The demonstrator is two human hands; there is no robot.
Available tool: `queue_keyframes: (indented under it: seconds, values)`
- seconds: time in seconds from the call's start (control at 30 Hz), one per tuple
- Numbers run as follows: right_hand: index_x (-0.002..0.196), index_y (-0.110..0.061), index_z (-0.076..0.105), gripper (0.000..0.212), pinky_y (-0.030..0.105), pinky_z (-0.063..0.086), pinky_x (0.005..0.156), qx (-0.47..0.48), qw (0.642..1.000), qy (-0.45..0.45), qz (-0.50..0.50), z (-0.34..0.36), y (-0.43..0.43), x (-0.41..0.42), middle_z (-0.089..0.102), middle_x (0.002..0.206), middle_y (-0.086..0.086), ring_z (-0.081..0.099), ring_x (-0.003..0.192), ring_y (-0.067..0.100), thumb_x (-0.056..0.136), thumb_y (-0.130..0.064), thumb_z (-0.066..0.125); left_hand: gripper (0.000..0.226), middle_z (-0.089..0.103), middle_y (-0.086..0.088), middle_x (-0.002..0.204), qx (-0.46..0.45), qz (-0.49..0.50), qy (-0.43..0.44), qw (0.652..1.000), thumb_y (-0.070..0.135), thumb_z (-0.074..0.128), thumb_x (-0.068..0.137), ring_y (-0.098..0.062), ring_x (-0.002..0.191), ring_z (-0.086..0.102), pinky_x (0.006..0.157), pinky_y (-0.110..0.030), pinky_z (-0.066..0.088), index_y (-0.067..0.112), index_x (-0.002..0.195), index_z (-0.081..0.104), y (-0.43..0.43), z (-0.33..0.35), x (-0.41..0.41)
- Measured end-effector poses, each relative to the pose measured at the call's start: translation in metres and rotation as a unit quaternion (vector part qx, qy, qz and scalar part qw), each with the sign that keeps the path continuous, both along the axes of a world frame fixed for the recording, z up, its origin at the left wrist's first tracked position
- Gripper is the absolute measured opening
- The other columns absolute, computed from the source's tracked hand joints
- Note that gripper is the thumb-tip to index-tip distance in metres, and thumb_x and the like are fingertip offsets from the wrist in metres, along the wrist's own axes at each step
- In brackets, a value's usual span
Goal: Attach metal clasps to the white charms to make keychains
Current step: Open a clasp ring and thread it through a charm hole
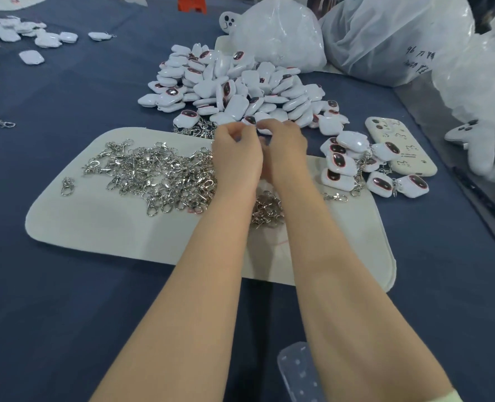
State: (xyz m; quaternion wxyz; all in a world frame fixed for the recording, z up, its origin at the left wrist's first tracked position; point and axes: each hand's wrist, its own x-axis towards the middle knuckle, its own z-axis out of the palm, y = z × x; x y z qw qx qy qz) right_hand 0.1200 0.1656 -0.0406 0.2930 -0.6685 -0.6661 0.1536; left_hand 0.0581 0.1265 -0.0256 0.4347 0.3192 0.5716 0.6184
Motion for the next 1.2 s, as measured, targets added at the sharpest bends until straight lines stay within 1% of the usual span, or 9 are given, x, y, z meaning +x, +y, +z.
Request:
queue_keyframes:
  seconds: [0.1, 0.3, 0.43, 0.53, 0.67, 0.77, 0.87, 1.03, 1.2]
  values:
    - [0.134, -0.031, 0.045, 0.042, 0.039, 0.018, 0.114, -0.066, 0.989, -0.126, 0.028, -0.005, 0.025, -0.008, 0.039, 0.145, 0.008, 0.023, 0.139, 0.031, 0.092, -0.026, 0.044, 0.007, 0.056, 0.003, 0.098, 0.009, 0.01, 0.006, 1.0, 0.014, 0.046, 0.093, -0.012, 0.087, 0.053, 0.075, -0.023, 0.041, 0.018, 0.097, 0.05, 0.015, 0.006, 0.002]
    - [0.142, -0.022, 0.037, 0.045, 0.052, -0.004, 0.117, -0.119, 0.989, -0.085, -0.014, -0.018, 0.034, -0.016, 0.009, 0.158, 0.004, -0.008, 0.146, 0.031, 0.097, -0.026, 0.039, 0.006, 0.05, -0.006, 0.1, 0.016, 0.016, 0.02, 1.0, 0.013, 0.045, 0.092, -0.007, 0.067, 0.046, 0.058, -0.019, 0.036, 0.017, 0.09, 0.049, 0.031, 0.004, 0.003]
    - [0.139, -0.017, 0.036, 0.044, 0.046, 0.017, 0.114, -0.051, 0.996, 0.044, -0.066, -0.009, 0.032, -0.016, 0.042, 0.144, 0.01, 0.023, 0.14, 0.028, 0.098, -0.035, 0.036, 0.015, 0.054, -0.013, 0.122, 0.018, 0.044, 0.007, 0.999, 0.017, 0.044, 0.094, -0.021, 0.094, 0.056, 0.072, -0.022, 0.042, 0.011, 0.107, 0.049, 0.031, -0.001, 0.0]
    - [0.113, -0.014, 0.051, 0.023, 0.02, 0.037, 0.077, 0.046, 0.965, 0.246, -0.076, 0.004, 0.016, -0.01, 0.062, 0.098, -0.004, 0.056, 0.095, 0.013, 0.098, -0.03, 0.043, 0.027, 0.058, -0.013, 0.116, 0.015, 0.046, -0.005, 0.999, 0.021, 0.043, 0.096, -0.015, 0.086, 0.05, 0.071, -0.025, 0.04, 0.006, 0.118, 0.049, 0.024, -0.005, -0.001]
    - [0.097, -0.019, 0.05, 0.007, 0.02, 0.044, 0.07, 0.038, 0.929, 0.368, -0.03, 0.012, -0.016, -0.002, 0.06, 0.083, -0.006, 0.057, 0.076, 0.01, 0.092, -0.02, 0.055, 0.02, 0.065, -0.011, 0.096, -0.001, -0.007, -0.063, 0.998, 0.024, 0.046, 0.097, -0.021, 0.086, 0.059, 0.087, -0.039, 0.048, 0.01, 0.09, 0.059, 0.009, -0.009, -0.004]
    - [0.102, -0.019, 0.049, 0.017, 0.023, 0.045, 0.076, -0.008, 0.948, 0.318, 0.03, 0.006, -0.036, 0.003, 0.066, 0.1, 0.003, 0.059, 0.086, 0.011, 0.091, -0.026, 0.059, 0.026, 0.065, -0.011, 0.086, -0.006, -0.019, -0.046, 0.999, 0.022, 0.05, 0.096, -0.023, 0.081, 0.058, 0.09, -0.048, 0.05, 0.015, 0.072, 0.057, -0.004, -0.013, -0.009]
    - [0.098, -0.018, 0.059, 0.009, 0.019, 0.042, 0.077, -0.004, 0.968, 0.251, 0.023, -0.001, -0.051, 0.011, 0.065, 0.1, -0.004, 0.058, 0.088, 0.004, 0.093, -0.025, 0.055, 0.017, 0.066, -0.012, 0.1, -0.013, 0.01, -0.042, 0.999, 0.02, 0.047, 0.098, -0.022, 0.085, 0.064, 0.079, -0.043, 0.054, 0.009, 0.097, 0.06, -0.019, -0.021, -0.016]
    - [0.127, -0.026, 0.053, 0.045, 0.04, 0.038, 0.1, -0.119, 0.987, -0.102, 0.04, -0.005, -0.054, 0.018, 0.046, 0.128, 0.008, 0.044, 0.12, 0.032, 0.084, -0.038, 0.062, 0.016, 0.064, -0.013, 0.093, 0.033, 0.026, -0.172, 0.984, 0.014, 0.041, 0.1, -0.011, 0.066, 0.068, 0.061, -0.024, 0.057, 0.005, 0.111, 0.049, -0.033, -0.024, -0.024]
    - [0.107, -0.02, 0.061, 0.017, 0.035, 0.042, 0.084, -0.031, 0.998, -0.06, 0.009, -0.015, -0.053, 0.002, 0.062, 0.113, 0.007, 0.055, 0.107, 0.028, 0.092, -0.023, 0.054, 0.01, 0.061, -0.011, 0.083, 0.04, 0.016, -0.103, 0.994, 0.01, 0.04, 0.099, -0.008, 0.052, 0.061, 0.052, -0.021, 0.053, 0.008, 0.107, 0.045, -0.03, -0.018, -0.022]
